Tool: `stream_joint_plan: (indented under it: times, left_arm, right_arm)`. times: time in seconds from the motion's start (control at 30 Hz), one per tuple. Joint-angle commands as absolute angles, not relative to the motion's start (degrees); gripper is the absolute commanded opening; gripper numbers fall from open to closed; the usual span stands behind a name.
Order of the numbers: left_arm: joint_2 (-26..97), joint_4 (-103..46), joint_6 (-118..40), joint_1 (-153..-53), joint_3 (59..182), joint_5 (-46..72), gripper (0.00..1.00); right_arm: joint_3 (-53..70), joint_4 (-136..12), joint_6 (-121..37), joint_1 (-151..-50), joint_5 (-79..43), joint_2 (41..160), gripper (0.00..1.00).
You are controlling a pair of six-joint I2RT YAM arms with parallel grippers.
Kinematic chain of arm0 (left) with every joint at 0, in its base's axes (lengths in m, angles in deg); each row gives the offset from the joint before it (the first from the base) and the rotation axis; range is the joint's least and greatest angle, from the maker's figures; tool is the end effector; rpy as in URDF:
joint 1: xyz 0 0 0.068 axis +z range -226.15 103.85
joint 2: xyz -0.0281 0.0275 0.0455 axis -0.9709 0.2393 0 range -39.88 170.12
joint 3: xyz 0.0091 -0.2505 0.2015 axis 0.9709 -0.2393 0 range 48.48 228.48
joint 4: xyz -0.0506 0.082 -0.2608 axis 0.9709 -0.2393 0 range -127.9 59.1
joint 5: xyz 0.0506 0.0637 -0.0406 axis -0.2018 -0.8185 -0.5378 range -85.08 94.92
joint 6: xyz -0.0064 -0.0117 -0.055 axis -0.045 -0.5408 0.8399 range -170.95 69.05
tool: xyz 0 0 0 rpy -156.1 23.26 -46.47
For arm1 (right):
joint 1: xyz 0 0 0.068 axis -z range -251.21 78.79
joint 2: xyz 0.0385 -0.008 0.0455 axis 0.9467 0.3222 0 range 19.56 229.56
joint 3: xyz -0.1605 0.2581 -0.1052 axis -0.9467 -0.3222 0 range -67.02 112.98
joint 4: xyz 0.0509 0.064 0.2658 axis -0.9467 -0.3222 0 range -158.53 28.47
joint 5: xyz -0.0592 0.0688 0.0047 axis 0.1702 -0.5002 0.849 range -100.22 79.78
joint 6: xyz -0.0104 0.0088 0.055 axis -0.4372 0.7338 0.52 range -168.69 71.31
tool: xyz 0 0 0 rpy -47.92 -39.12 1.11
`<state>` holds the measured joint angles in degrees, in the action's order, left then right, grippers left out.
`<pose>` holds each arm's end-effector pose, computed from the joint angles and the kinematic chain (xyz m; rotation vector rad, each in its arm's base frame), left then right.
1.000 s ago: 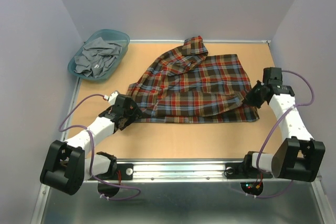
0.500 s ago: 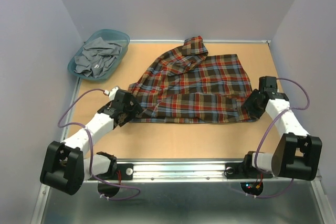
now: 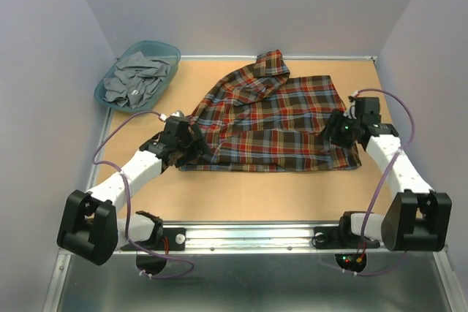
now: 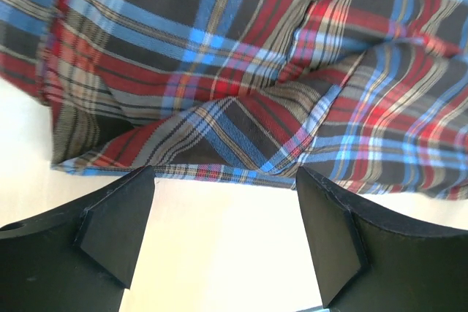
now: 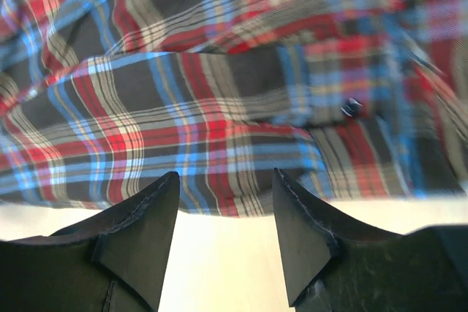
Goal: Fold and stack the long sleeve shirts
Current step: Fold the shirt
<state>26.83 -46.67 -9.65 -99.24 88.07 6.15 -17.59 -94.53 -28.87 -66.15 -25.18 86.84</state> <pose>0.2206 -0.0950 0.2585 -0.3679 2.3657 -0.5779 0.2379 -0.0107 0.2928 0.4180 2.4301 0.4333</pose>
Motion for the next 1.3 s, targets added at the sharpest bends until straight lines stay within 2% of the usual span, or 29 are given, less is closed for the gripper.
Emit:
stream_joint_plan:
  times: [0.0,0.03,0.23,0.57,0.87,0.97,1.03,1.13,1.17,1.27]
  left_arm:
    - [29.28,-45.66,-12.02,-99.62,90.14,6.86,0.89]
    - [29.81,-46.01,-11.93,-99.62,89.79,6.16,0.89]
    - [30.86,-45.58,-11.23,-99.62,87.59,5.36,0.89]
    - [34.29,-43.12,-11.22,-99.62,85.74,5.36,0.89]
    - [36.75,-42.24,-12.19,-99.62,85.22,5.36,0.90]
    - [36.93,-42.32,-12.46,-99.62,85.04,5.36,0.90]
    - [36.76,-42.41,-12.54,-99.62,84.69,5.36,0.90]
    - [36.76,-42.32,-12.72,-99.62,84.34,5.36,0.90]
    - [36.67,-42.41,-12.89,-99.62,84.16,5.36,0.90]
    - [36.67,-42.41,-13.25,-99.62,83.90,5.36,0.90]
  right_arm:
    - [-10.34,-89.57,-34.61,-74.51,-26.67,91.88,0.59]
    - [-7.45,-89.57,-35.76,-78.98,-25.70,95.63,0.59]
    - [2.22,-88.87,-44.11,-88.85,-27.27,109.26,0.60]
    - [13.40,-88.60,-51.50,-101.42,-23.68,122.91,0.60]
    - [18.94,-88.34,-55.36,-104.69,-17.52,131.43,0.59]
    - [19.73,-88.34,-56.16,-104.78,-15.94,133.37,0.53]
    - [20.35,-88.25,-56.51,-104.78,-14.62,133.99,0.44]
    - [21.48,-88.25,-56.86,-104.78,-12.08,135.39,0.38]
    - [21.66,-88.25,-57.04,-104.78,-11.46,135.75,0.32]
    - [22.54,-88.08,-57.74,-104.78,-8.30,137.06,0.27]
